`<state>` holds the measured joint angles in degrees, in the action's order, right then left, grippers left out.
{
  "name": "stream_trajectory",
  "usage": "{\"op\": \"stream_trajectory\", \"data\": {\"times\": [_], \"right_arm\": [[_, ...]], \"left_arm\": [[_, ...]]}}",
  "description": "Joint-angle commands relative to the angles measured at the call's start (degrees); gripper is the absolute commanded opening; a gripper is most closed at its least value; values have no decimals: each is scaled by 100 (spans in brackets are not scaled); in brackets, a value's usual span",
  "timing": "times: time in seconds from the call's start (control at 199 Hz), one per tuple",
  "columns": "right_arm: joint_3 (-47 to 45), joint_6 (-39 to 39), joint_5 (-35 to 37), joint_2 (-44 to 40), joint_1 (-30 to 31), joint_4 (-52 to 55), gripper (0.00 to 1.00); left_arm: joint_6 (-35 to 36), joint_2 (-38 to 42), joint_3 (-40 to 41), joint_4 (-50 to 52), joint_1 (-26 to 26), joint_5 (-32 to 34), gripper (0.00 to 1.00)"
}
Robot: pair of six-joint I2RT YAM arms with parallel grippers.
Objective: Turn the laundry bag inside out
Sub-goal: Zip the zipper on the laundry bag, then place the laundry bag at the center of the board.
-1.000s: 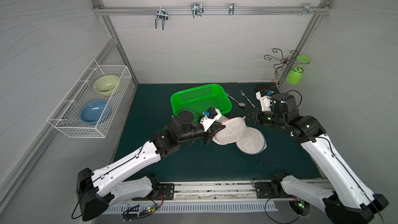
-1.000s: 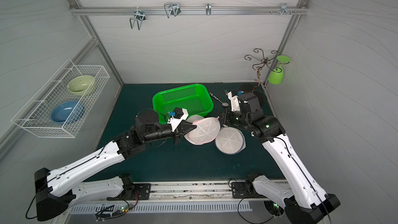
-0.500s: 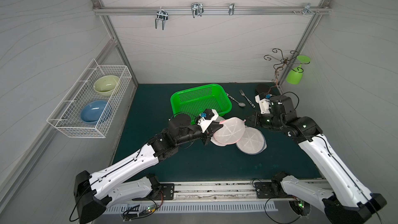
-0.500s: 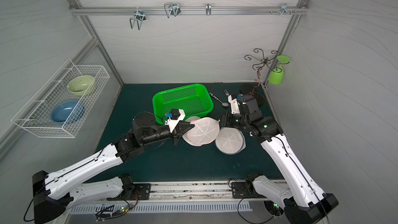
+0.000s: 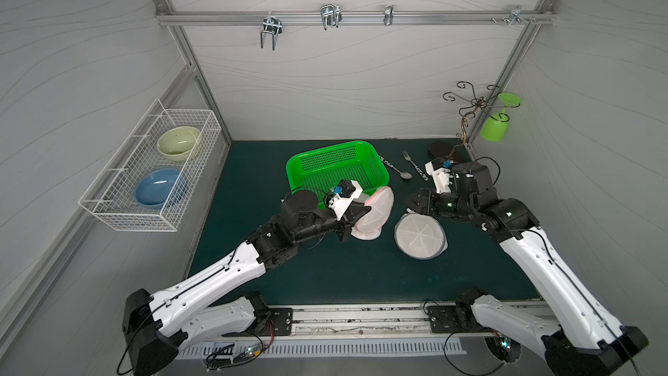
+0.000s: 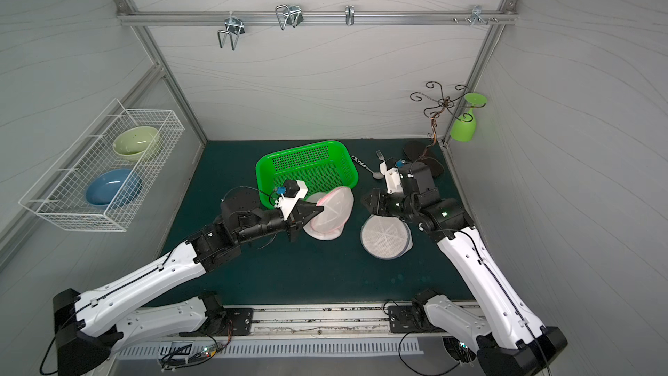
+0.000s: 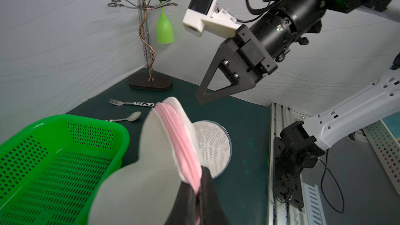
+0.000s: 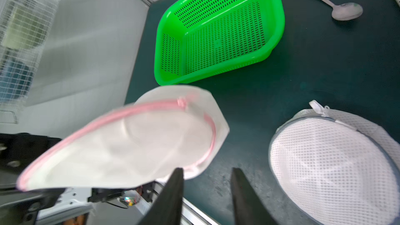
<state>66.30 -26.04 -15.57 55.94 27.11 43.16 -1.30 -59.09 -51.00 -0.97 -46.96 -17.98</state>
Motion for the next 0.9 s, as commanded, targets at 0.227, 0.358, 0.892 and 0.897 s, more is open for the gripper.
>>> {"op": "stream_trajectory", "data": {"times": [0.227,0.358,0.892,0.897], "right_arm": [[-1316,1332,-1658,-940,-39,-1433,69],[-1649,1938,-2333,-1056,37,-1661,70],[-1358,4231,-3532,53,785,-1133,66],[-1353,4239,-3536,64,799,-1120,66]], "left_arm": [[-1408,-286,12,274,848,-2151,0],[-1470,-475,21,274,895,-2829,0],[-373,-963,-323,1637,897,-4155,0],[-363,-964,-323,1649,894,-4158,0]]}}
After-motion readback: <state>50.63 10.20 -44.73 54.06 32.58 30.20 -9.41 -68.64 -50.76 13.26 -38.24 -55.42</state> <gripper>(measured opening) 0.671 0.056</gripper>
